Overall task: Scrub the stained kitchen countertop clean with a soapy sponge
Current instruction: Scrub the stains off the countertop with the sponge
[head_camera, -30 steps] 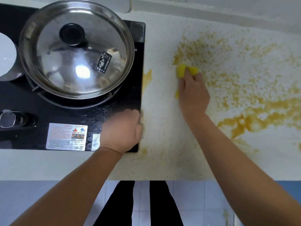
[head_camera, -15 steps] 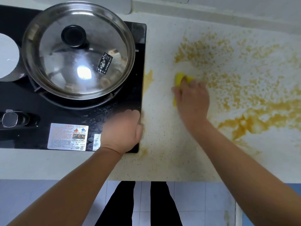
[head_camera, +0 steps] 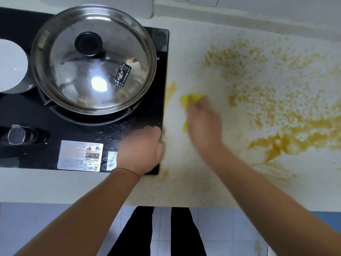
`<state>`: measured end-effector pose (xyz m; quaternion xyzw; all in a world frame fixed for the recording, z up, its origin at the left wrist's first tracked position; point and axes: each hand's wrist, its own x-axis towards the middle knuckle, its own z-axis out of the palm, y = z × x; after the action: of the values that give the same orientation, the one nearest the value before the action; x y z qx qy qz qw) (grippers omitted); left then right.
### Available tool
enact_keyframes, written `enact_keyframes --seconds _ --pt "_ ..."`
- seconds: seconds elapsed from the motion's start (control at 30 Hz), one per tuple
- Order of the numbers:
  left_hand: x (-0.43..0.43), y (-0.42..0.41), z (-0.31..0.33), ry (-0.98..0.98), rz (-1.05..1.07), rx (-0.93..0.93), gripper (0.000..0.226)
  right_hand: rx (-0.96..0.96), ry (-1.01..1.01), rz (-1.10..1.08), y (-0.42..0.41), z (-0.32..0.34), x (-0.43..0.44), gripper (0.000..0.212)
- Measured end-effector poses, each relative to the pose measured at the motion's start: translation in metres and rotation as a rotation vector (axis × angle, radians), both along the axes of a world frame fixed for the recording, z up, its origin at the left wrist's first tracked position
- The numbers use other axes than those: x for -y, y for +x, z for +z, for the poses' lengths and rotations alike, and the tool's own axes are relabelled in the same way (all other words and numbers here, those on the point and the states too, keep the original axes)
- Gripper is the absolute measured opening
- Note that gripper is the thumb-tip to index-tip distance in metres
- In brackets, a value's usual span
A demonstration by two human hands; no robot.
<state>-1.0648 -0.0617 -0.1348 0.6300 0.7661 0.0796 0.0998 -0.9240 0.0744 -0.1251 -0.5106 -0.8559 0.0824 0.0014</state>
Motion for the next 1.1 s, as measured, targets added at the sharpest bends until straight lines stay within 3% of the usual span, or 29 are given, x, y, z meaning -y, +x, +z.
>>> enact_keyframes --seconds 0.07,0.1,0.17,0.27,0.37,0.47,0.57,0.7,0.8,0.9,0.97,1.0,1.1 --pt "-0.001 0.0 0.001 0.0 -0.003 -0.025 0.016 -0.048 -0.136 0.187 -0.011 0.003 0.043 0.038" --pt "0.0 0.0 0.0 0.006 -0.004 -0.032 0.016 -0.056 -0.085 0.24 -0.016 0.002 0.04 0.034" --pt "0.0 -0.001 -0.001 0.017 -0.001 -0.024 0.015 -0.109 -0.022 0.124 -0.028 0.0 -0.011 0.021" --pt "0.002 -0.001 -0.004 0.034 0.003 -0.023 0.015 0.004 0.155 -0.125 -0.024 -0.004 -0.088 0.03" --pt "0.001 0.0 -0.002 0.032 0.001 -0.018 0.015 -0.019 0.197 -0.256 -0.008 -0.001 -0.074 0.029" --pt "-0.001 0.0 -0.001 0.018 -0.005 -0.009 0.016 -0.037 -0.018 -0.008 -0.011 -0.005 0.016 0.05" --pt "0.0 -0.001 -0.002 0.052 -0.015 -0.021 0.018 -0.027 0.072 0.267 -0.029 -0.016 0.008 0.05" --pt "0.0 -0.003 -0.01 0.174 -0.146 -0.025 0.015 0.065 0.158 -0.073 -0.033 -0.011 -0.105 0.04" --pt "0.001 -0.003 -0.015 0.182 -0.226 0.016 0.015 0.02 0.195 -0.243 -0.015 -0.005 -0.087 0.035" --pt "-0.015 -0.003 -0.015 0.149 -0.209 -0.005 0.019 -0.003 -0.017 0.024 -0.014 -0.005 -0.001 0.047" --pt "-0.035 -0.002 -0.012 0.127 -0.18 -0.007 0.02 -0.096 -0.079 0.157 -0.028 -0.008 0.0 0.037" --pt "-0.046 0.0 -0.011 0.118 -0.163 -0.01 0.021 -0.1 -0.027 0.159 -0.039 -0.009 -0.022 0.03" --pt "-0.062 0.004 -0.012 0.104 -0.12 -0.028 0.022 0.047 0.148 0.061 -0.055 -0.008 -0.1 0.038"
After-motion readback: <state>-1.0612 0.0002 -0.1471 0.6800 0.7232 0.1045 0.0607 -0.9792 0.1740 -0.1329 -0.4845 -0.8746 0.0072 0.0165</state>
